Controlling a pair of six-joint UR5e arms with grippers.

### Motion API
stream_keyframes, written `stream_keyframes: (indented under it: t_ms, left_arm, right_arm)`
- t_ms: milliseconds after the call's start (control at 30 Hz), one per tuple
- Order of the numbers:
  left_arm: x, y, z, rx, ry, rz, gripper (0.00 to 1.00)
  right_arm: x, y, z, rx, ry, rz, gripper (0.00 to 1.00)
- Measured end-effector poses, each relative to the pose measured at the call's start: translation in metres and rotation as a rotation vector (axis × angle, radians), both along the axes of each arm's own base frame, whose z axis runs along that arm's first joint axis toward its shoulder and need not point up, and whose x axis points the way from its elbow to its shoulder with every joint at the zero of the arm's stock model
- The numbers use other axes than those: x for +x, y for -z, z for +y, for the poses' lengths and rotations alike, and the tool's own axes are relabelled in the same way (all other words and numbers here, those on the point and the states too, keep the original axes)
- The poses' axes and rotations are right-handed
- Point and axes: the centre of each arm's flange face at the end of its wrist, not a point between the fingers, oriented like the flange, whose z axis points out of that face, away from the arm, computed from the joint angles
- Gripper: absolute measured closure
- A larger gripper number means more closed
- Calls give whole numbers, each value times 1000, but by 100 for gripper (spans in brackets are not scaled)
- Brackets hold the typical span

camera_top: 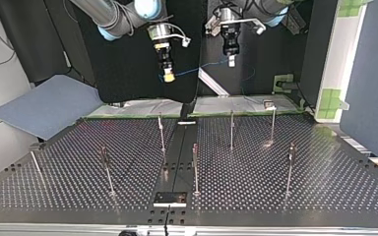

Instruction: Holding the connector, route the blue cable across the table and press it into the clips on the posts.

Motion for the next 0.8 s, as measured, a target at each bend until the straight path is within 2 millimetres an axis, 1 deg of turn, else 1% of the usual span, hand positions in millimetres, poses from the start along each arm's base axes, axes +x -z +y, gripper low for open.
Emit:
stream_keyframes:
  t_ms: [167,267,667,733,800]
  left_arm:
    - [-9,2,9,29,-16,42,100]
    - [-11,3,11,39,-17,58,100]
    - [-12,3,12,44,-18,66,100]
    - [-11,2,11,44,-16,61,100]
    - [-7,-3,8,43,-11,49,100]
  right_arm:
    - [-5,24,5,55,1,61,100]
    - [-7,30,8,80,1,88,100]
    - [-15,38,15,142,1,153,100]
    - [-14,36,14,140,2,153,100]
    - [-10,30,12,135,2,144,100]
